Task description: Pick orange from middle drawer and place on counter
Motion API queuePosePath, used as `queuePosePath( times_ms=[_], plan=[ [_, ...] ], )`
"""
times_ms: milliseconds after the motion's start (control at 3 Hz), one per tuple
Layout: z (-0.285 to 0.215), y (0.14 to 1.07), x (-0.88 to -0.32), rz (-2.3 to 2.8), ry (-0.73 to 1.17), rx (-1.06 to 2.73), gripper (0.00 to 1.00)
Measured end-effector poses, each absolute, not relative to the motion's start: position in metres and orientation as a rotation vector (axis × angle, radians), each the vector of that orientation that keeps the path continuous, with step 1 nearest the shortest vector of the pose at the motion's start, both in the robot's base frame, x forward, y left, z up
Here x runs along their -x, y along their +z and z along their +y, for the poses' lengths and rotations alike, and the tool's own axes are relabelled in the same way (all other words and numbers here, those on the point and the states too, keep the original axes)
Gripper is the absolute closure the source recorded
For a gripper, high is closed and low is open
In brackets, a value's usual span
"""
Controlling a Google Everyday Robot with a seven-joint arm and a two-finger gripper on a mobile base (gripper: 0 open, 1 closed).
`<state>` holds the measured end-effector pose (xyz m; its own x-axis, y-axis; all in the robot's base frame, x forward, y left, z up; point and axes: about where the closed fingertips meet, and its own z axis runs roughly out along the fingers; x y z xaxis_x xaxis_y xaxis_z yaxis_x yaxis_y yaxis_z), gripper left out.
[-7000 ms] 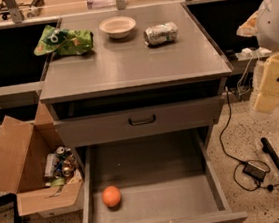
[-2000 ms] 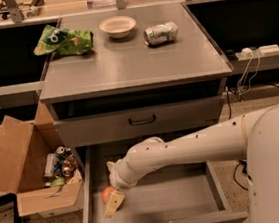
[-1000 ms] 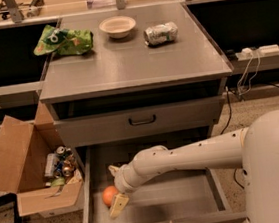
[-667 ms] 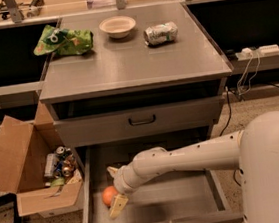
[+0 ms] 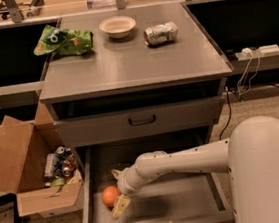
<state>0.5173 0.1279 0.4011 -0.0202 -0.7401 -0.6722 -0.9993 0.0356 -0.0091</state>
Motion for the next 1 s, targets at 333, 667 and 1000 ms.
queuePosePath(
  times_ms=[333,667,1000],
  plan=[
    [0.126,0.387,-0.522,1.832,0.686,1.751,0.00],
    [0.128,0.377,-0.525,1.837,0.702,1.755,0.07],
    [0.132,0.372,-0.528,1.831,0.710,1.763,0.24]
  ],
)
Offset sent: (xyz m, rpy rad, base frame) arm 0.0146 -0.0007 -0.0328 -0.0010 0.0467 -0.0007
